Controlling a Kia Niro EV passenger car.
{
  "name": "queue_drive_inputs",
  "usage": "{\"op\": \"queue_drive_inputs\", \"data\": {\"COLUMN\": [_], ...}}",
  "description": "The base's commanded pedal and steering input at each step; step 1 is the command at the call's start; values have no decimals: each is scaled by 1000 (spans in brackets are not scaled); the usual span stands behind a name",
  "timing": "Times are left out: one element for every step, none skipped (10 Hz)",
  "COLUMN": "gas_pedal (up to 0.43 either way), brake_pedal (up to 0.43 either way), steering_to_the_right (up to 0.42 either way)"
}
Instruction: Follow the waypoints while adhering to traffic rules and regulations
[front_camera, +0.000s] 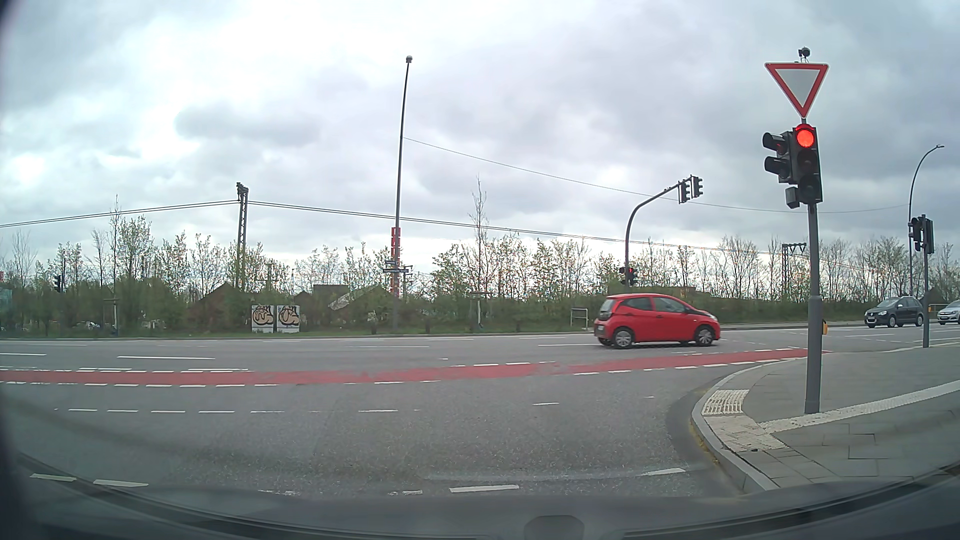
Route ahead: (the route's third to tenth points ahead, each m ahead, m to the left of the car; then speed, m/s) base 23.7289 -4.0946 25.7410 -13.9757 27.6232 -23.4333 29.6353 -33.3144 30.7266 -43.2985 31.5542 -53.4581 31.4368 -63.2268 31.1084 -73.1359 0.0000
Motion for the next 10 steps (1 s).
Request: {"op": "queue_drive_inputs", "data": {"gas_pedal": [0, 0, 0, 0, 0, 0, 0, 0, 0, 0], "brake_pedal": [6, 6, 6, 6, 0, 6, 6, 6, 6, 0], "steering_to_the_right": [2, 2, 2, 2, 2, 2, 2, 2, 2, 2]}}
